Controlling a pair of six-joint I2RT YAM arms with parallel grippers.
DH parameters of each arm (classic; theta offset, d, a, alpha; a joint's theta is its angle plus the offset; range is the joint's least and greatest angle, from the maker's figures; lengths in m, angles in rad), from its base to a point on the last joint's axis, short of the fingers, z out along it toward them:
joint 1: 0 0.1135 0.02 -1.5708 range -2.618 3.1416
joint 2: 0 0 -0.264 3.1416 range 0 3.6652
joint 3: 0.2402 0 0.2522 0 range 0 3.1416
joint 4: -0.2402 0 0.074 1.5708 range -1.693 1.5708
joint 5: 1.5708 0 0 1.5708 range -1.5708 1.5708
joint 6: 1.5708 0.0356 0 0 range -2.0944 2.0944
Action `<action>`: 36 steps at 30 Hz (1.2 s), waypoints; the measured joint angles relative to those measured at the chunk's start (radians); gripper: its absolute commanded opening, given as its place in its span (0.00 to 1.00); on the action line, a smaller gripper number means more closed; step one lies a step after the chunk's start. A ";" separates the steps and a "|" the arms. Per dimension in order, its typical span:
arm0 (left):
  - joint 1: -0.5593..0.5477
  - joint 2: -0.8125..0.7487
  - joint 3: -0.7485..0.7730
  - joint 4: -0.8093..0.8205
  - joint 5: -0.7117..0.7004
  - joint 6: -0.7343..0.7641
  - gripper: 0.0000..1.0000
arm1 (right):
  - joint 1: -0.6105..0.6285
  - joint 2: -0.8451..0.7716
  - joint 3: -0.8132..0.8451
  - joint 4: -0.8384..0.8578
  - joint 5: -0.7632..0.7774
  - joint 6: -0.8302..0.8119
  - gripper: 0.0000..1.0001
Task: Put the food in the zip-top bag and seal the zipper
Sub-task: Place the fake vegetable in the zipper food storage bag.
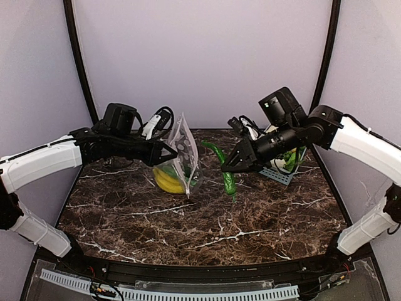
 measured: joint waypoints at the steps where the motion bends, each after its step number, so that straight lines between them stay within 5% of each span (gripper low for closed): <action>1: -0.004 0.000 0.000 0.001 0.002 0.000 0.01 | 0.009 0.008 0.006 -0.001 -0.005 0.009 0.21; 20: -0.105 0.018 -0.013 0.021 0.008 0.006 0.01 | 0.057 0.213 0.105 0.008 -0.045 0.110 0.20; 36: -0.167 0.042 -0.016 0.021 0.002 0.034 0.01 | 0.048 0.227 0.090 0.151 0.039 0.206 0.20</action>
